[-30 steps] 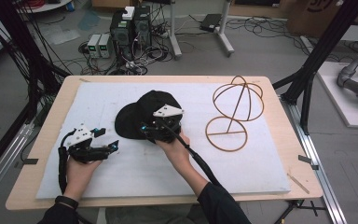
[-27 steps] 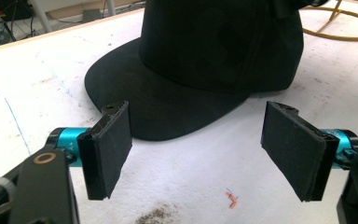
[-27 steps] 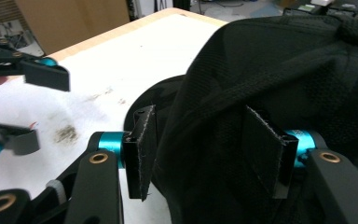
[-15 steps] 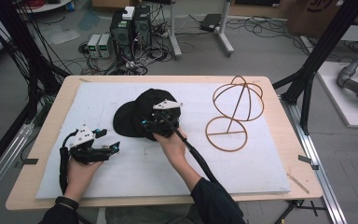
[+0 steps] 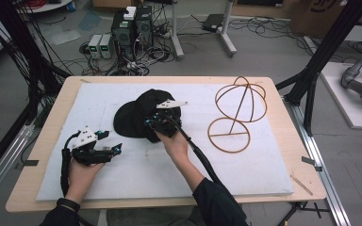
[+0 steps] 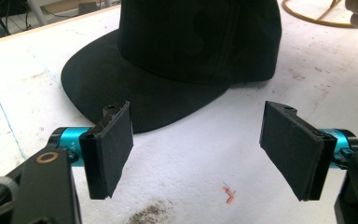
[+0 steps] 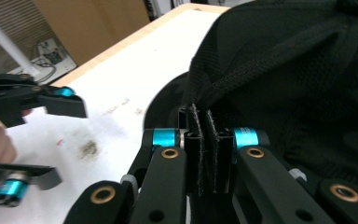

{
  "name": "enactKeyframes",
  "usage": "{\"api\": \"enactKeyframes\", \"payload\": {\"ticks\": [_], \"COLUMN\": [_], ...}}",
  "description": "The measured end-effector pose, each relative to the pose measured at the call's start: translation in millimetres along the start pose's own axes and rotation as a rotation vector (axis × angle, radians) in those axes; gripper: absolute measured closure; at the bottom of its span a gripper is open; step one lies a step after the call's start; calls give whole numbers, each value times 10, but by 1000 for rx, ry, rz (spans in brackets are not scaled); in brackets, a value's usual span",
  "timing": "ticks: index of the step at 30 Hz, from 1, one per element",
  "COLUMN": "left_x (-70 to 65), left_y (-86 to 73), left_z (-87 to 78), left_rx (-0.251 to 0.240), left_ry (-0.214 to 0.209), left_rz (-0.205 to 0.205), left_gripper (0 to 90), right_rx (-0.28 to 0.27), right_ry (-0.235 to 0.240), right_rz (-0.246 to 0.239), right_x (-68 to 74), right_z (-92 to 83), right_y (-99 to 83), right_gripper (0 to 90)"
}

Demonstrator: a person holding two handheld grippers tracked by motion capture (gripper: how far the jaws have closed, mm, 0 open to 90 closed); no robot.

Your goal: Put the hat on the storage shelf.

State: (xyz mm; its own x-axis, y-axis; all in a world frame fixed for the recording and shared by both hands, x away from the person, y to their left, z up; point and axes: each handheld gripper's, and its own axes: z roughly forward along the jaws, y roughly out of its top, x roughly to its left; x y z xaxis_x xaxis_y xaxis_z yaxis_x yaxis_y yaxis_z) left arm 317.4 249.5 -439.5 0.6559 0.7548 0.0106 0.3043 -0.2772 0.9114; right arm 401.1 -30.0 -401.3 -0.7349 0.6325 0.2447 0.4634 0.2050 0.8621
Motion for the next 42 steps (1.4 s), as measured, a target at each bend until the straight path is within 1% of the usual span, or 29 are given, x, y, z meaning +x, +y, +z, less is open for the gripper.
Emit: {"api": "enactKeyframes", "payload": {"ticks": [5, 6, 8, 11, 17, 18, 20, 25, 30, 33, 36, 39, 42], "left_x": [0, 1, -2, -5, -2, -4, -3, -1, -6, -2, -2, -7, -8], "left_y": [0, -2, -4, -4, -6, -6, -8, -9, -9, -10, -10, -11, -10], "left_z": [-4, -2, 1, 3, 7, 9, 12, 25, 32, 35, 40, 48, 48], "left_rx": [0, 0, 3, 6, 8, 7, 8, 12, 13, 12, 14, 14, 15], "left_ry": [0, 0, 1, 1, -1, 1, 2, 2, -1, -1, 1, 0, 0], "left_rz": [2, 1, -1, 3, 2, 1, 1, 6, 3, 6, 7, 3, 5], "left_gripper": [260, 260, 260, 261, 261, 261, 261, 261, 261, 261, 262, 262, 262], "right_rx": [-3, -8, -11, -23, -66, -78, -89, -127, -159, -166, -172, -178, -190], "right_ry": [2, 1, -7, -2, 2, 9, 17, 41, 70, 70, 63, 63, 70], "right_rz": [-44, -68, -96, -117, -151, -158, -158, -171, -173, -196, -233, -255, -262], "right_x": [77, 94, 123, 148, 168, 166, 167, 175, 165, 177, 189, 193, 182], "right_z": [-47, -70, -116, -216, -491, -551, -630, -917, -1174, -1335, -1500, -1646, -1776], "right_y": [16, 25, 42, 79, 182, 207, 240, 380, 505, 575, 643, 706, 763], "right_gripper": [880, 880, 881, 880, 880, 880, 880, 880, 880, 879, 879, 879, 879]}}
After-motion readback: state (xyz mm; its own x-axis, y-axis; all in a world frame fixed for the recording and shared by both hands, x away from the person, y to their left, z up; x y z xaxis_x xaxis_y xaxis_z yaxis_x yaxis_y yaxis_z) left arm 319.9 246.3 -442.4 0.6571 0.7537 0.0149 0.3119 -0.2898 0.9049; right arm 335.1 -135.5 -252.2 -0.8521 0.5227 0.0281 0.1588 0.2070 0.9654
